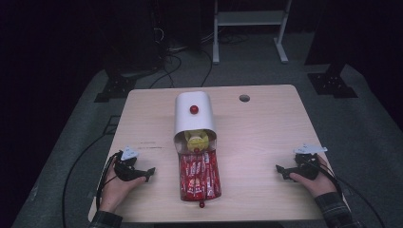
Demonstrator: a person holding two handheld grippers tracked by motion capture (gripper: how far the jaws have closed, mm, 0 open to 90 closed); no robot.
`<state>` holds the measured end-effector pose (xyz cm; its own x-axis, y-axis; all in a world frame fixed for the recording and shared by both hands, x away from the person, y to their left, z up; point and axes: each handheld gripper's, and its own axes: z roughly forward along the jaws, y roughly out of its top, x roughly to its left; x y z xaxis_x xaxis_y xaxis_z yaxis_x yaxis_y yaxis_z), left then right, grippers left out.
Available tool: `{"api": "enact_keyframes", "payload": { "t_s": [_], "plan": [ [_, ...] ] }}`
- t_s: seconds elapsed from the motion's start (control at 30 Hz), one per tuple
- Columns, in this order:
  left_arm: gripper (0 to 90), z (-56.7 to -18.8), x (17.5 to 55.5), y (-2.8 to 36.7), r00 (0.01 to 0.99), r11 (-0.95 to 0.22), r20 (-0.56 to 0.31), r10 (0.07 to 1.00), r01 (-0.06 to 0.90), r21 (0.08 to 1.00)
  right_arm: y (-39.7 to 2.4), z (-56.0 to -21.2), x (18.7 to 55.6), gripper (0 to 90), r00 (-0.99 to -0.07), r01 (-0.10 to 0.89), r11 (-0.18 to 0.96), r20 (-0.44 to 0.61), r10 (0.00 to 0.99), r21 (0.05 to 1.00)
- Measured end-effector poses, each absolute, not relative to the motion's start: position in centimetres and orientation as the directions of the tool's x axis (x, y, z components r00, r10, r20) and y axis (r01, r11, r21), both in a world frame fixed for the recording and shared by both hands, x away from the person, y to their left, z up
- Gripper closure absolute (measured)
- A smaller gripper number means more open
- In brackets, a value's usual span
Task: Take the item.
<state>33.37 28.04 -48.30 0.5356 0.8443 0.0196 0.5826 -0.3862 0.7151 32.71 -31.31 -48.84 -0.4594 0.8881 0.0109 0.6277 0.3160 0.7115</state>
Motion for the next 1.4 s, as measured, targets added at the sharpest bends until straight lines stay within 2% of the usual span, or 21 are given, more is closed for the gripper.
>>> {"api": "enact_keyframes", "payload": {
  "t_s": [0.2,0.4,0.53,0.67,1.4],
  "plan": [
    [0.7,-48.3,33.3,28.0,0.535,-0.382,0.020,0.844,0.575,0.723,-31.3,-48.8,32.7,0.0,-0.459,0.628,0.316,0.011,0.888,0.711],
    [12.0,-47.9,33.1,27.9,0.543,-0.387,0.016,0.840,0.577,0.719,-31.3,-48.8,32.7,0.0,-0.459,0.628,0.316,0.011,0.888,0.711],
    [14.6,-47.8,33.0,27.9,0.548,-0.384,0.007,0.836,0.577,0.721,-31.3,-48.8,32.7,0.0,-0.459,0.628,0.316,0.011,0.888,0.711],
    [17.1,-47.6,32.9,28.1,0.550,-0.368,-0.019,0.835,0.583,0.724,-31.3,-48.8,32.7,0.0,-0.459,0.628,0.316,0.011,0.888,0.711],
    [26.0,-46.2,31.9,28.2,0.565,-0.354,-0.031,0.824,0.556,0.752,-31.3,-48.8,32.7,0.0,-0.459,0.628,0.316,0.011,0.888,0.711]
  ]
}}
